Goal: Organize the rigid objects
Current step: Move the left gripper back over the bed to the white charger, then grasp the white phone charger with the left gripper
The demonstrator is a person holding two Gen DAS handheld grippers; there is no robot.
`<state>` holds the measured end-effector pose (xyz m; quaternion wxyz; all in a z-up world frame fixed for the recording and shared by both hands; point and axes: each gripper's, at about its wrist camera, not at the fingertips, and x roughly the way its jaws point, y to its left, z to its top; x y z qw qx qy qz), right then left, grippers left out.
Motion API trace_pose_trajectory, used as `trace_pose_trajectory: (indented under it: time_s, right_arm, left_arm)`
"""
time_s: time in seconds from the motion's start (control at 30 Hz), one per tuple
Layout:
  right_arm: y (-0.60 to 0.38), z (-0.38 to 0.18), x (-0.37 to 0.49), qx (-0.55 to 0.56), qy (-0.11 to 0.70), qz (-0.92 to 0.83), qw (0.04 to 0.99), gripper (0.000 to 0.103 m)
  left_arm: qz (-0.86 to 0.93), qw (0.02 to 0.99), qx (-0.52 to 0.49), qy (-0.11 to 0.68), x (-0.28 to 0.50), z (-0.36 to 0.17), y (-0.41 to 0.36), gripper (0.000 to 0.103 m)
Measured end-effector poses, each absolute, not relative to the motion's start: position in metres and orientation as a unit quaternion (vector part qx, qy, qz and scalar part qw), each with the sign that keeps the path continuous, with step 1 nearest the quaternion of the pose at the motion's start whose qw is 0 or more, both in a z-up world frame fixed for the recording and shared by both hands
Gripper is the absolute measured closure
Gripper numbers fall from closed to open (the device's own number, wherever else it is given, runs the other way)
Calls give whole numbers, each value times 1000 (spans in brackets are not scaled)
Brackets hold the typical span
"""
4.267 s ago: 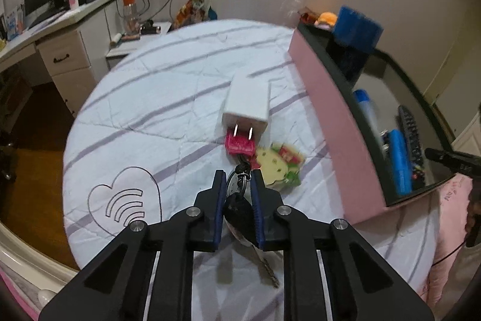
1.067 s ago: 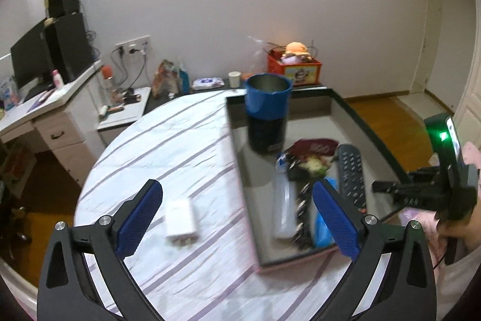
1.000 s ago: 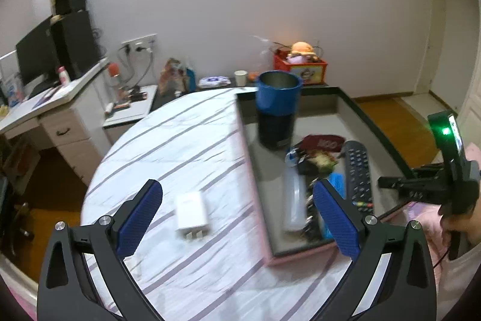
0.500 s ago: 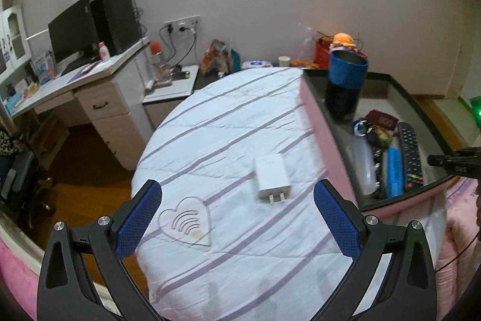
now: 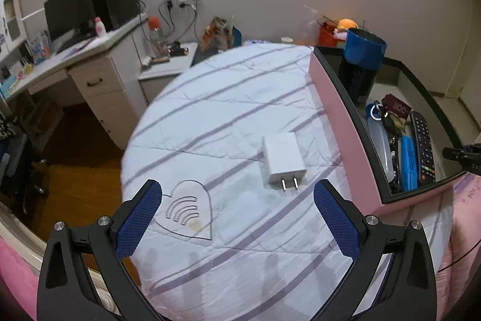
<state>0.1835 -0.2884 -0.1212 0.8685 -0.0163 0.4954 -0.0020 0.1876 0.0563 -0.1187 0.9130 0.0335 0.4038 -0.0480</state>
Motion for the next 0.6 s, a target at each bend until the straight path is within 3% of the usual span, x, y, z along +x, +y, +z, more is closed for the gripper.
trace_pose_trajectory:
  time_s: [0.5,0.57,0.6]
  right_arm:
    - [-290,-120,182,-13,492,2,871,78]
    - [-290,-120,182,-12,492,4,870,78]
    - [-290,-120,182,-12,492,4,871,78]
  left_arm:
    - [-88,889,25,449,229,-149,22,1]
    - [-95,888,15,449,234,-152,20,4]
    - [-98,886,13,453,236,-153,19,12]
